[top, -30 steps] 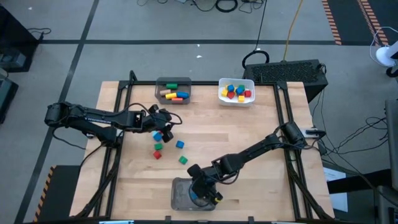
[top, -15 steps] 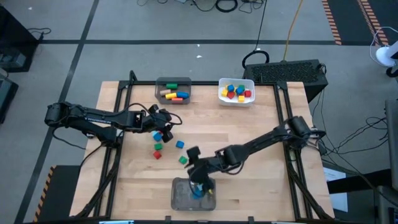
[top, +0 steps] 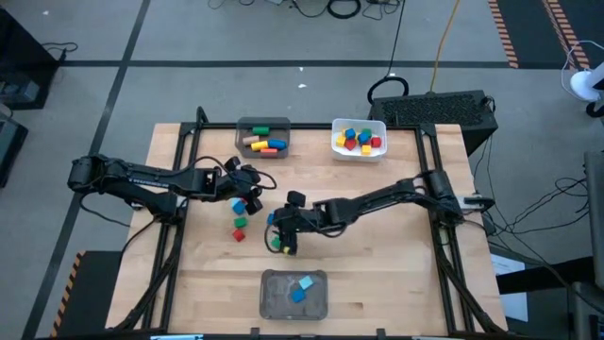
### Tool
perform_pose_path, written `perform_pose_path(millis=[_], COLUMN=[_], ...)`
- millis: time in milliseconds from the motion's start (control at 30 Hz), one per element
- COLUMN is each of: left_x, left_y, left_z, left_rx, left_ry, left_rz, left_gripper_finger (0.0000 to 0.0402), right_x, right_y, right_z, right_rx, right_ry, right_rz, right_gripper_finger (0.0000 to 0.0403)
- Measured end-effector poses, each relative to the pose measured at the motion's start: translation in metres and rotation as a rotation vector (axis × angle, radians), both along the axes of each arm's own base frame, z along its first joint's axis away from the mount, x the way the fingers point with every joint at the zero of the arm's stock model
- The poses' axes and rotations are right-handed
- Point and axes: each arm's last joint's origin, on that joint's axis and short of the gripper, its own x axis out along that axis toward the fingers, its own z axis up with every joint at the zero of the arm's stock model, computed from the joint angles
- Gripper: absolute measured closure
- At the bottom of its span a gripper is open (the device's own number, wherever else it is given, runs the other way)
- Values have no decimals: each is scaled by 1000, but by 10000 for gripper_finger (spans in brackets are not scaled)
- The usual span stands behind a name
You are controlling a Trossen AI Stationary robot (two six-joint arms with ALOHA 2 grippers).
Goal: Sort blocks by size
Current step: Put the blue half circle block into the bottom black bin
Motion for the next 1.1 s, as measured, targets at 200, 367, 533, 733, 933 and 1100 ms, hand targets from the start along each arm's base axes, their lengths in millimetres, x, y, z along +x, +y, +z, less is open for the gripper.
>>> perform_pose_path(millis=[200,367,533,733,933,1100], left_x=[-1,-2,-2,-2,-1,-1], left_y=[8,14,14,15,15,16], left_z=[0,0,0,1,1,1], left_rx=[24,23,24,24,26,36], left_ry=[9,10,9,2,2,-2], left_rz=[31,55,58,61,59,48], left_gripper_finger=[235,235,235,235,235,235], right_x=[8,11,16,23,22,23], right_y=[-15,-28,-33,-40,-46,-47], right_z=[-22,-40,-48,-63,-73,-72], right_rx=[29,34,80,83,79,79], right_ry=[22,61,46,22,61,51], right_rz=[-59,-95,-62,-29,-45,-48], right_gripper_finger=[193,193,193,193,193,193])
